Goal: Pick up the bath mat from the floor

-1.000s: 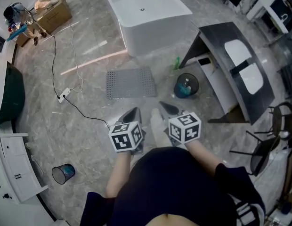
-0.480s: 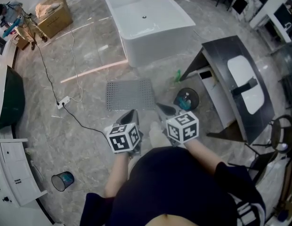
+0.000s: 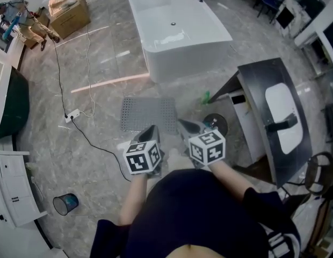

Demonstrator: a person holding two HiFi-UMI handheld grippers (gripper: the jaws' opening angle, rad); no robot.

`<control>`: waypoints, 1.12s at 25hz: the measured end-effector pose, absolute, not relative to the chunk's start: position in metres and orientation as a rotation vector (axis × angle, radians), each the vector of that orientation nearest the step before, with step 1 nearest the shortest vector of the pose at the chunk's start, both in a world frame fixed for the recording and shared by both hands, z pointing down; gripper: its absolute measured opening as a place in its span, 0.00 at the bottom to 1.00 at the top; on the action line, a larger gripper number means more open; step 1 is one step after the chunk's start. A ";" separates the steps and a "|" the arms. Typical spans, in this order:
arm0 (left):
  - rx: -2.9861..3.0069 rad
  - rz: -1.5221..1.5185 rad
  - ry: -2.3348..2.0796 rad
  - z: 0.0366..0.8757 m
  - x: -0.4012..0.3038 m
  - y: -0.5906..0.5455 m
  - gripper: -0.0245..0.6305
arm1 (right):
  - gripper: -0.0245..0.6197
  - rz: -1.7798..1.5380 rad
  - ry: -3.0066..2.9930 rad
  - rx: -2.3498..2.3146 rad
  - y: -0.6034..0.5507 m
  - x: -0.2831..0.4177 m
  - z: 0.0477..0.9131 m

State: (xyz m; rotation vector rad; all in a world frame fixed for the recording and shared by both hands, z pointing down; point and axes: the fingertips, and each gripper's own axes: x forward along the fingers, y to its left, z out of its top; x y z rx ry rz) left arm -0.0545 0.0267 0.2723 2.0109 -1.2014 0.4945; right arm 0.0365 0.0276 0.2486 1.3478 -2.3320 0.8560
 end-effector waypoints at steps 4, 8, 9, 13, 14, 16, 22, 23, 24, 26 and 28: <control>1.987 0.481 -1.216 0.282 -0.045 0.011 0.04 | 0.06 0.860 -2.333 1.340 0.010 0.049 0.255; 1.963 0.478 -1.223 0.291 -0.042 -0.002 0.04 | 0.06 0.849 -2.326 1.332 -0.001 0.054 0.261; 1.956 0.478 -1.225 0.293 -0.043 -0.005 0.04 | 0.06 0.849 -2.320 1.330 -0.003 0.054 0.263; 1.946 0.484 -1.236 0.298 -0.043 -0.017 0.04 | 0.06 0.895 -2.296 1.329 -0.009 0.058 0.279; 1.945 0.487 -1.237 0.300 -0.044 -0.019 0.04 | 0.06 0.914 -2.289 1.328 -0.010 0.058 0.283; 1.943 0.494 -1.237 0.305 -0.047 -0.024 0.04 | 0.06 0.943 -2.272 1.327 -0.014 0.056 0.291; 1.949 0.532 -1.200 0.329 -0.053 -0.048 0.04 | 0.06 0.995 -2.196 1.375 -0.035 0.058 0.318; 1.946 0.543 -1.192 0.335 -0.054 -0.052 0.04 | 0.06 0.999 -2.182 1.384 -0.038 0.059 0.324; 1.940 0.553 -1.186 0.342 -0.054 -0.056 0.04 | 0.06 1.000 -2.169 1.392 -0.042 0.060 0.329; 1.923 0.569 -1.175 0.356 -0.055 -0.064 0.04 | 0.06 1.000 -2.148 1.405 -0.049 0.063 0.341; 1.905 0.585 -1.166 0.371 -0.055 -0.071 0.04 | 0.06 1.008 -2.123 1.417 -0.054 0.067 0.354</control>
